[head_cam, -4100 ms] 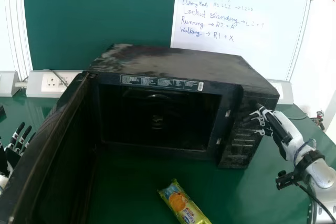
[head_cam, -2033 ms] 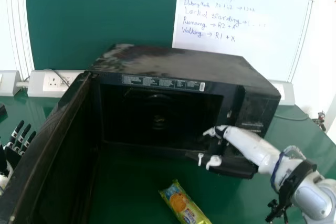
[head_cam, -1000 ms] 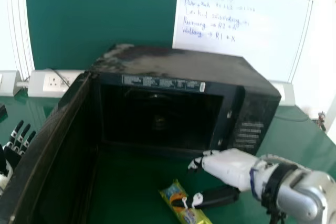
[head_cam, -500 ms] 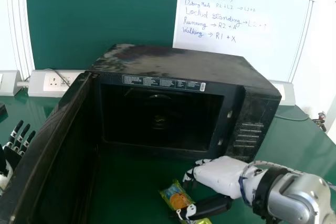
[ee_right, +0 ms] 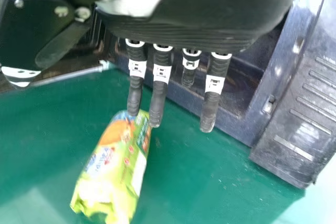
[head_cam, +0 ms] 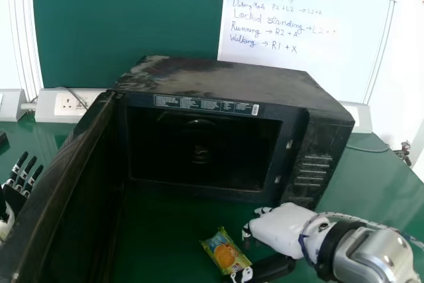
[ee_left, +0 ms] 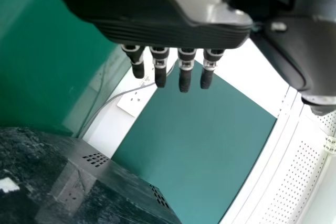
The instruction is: Put biscuit inside oven
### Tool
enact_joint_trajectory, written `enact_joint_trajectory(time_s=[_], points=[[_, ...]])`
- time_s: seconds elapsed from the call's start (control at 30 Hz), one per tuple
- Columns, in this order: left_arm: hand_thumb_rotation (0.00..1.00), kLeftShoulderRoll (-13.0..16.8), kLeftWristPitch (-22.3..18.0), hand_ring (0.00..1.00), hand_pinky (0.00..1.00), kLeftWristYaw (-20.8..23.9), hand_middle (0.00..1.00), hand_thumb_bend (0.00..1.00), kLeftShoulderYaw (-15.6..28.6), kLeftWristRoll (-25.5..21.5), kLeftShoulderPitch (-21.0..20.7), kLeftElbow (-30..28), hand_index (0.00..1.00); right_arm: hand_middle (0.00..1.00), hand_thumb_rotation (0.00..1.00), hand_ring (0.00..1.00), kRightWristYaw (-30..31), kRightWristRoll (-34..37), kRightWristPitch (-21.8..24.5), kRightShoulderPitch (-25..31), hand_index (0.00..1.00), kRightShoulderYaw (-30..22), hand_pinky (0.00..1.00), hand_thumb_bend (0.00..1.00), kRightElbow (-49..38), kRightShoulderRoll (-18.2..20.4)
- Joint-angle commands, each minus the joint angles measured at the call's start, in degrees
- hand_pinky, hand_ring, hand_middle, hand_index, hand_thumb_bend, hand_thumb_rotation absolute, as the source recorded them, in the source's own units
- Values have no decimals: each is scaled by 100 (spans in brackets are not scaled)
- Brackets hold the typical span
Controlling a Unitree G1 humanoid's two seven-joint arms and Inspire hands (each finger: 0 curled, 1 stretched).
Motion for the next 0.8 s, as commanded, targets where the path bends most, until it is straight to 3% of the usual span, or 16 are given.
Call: enact_joint_trajectory(time_s=[0.0,0.13,0.27,0.53,0.67,0.77], points=[[43,70,38,95,89,-18,97,88,26,-62,-25,-43,100,65,47,57,84,-170,-60,65,70,-4,48,100,7,79],[42,85,61,95,90,-12,97,88,37,-116,-21,-50,100,64,45,54,130,-293,-196,194,70,-48,44,100,58,192],[43,101,8,95,91,-82,97,87,35,-96,-21,-11,100,69,46,59,266,-436,-142,242,75,-17,51,100,61,354],[43,90,101,93,88,71,96,89,42,-106,-17,-99,100,73,49,64,479,-1180,-368,312,81,245,53,100,133,808],[43,74,114,93,87,72,95,89,50,-146,-16,-119,100,70,49,59,474,-1605,-578,458,80,292,47,100,132,1086],[42,63,100,93,88,61,96,89,47,-155,-13,-131,99,63,51,49,462,-2049,-761,581,79,385,37,100,176,1345]])
